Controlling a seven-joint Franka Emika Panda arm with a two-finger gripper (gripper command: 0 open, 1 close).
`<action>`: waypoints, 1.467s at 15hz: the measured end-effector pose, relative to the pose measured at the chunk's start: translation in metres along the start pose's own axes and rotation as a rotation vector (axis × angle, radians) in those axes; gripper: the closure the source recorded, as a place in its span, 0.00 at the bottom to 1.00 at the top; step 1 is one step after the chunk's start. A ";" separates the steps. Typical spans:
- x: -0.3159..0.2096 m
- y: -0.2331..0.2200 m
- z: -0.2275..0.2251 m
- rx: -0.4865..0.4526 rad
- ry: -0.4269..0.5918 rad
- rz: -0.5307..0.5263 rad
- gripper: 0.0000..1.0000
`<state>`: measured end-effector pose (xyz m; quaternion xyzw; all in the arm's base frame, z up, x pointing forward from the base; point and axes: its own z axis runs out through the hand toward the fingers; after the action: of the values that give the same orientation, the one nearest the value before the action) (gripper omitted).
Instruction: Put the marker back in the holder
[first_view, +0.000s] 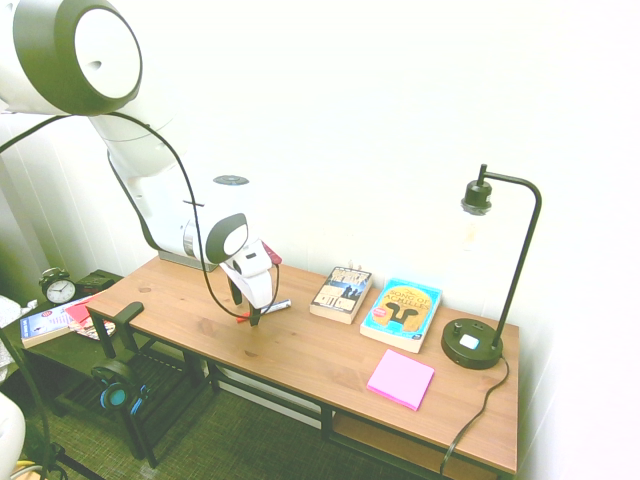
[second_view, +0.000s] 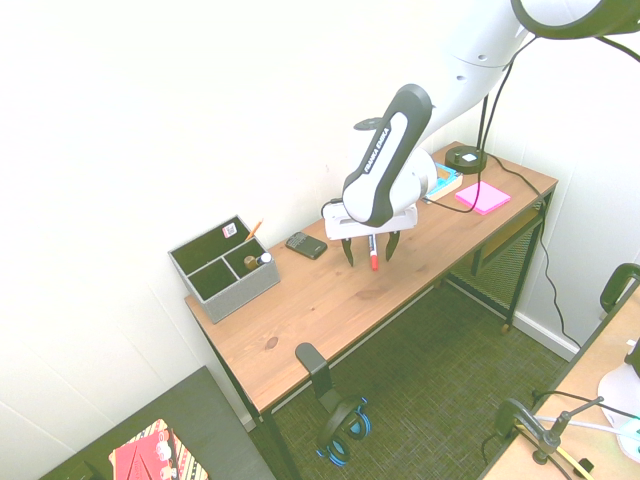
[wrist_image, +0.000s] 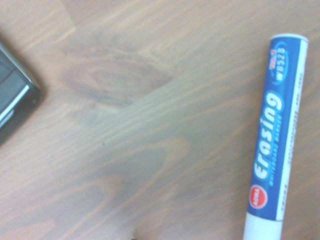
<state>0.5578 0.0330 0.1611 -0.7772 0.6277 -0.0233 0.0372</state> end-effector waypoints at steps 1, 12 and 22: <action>0.002 -0.001 0.001 0.000 0.000 0.001 1.00; 0.006 0.001 0.004 -0.001 -0.019 0.023 1.00; -0.040 -0.014 -0.026 0.081 -0.089 0.048 1.00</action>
<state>0.5609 0.0743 0.1890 -0.7599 0.6426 -0.0131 0.0971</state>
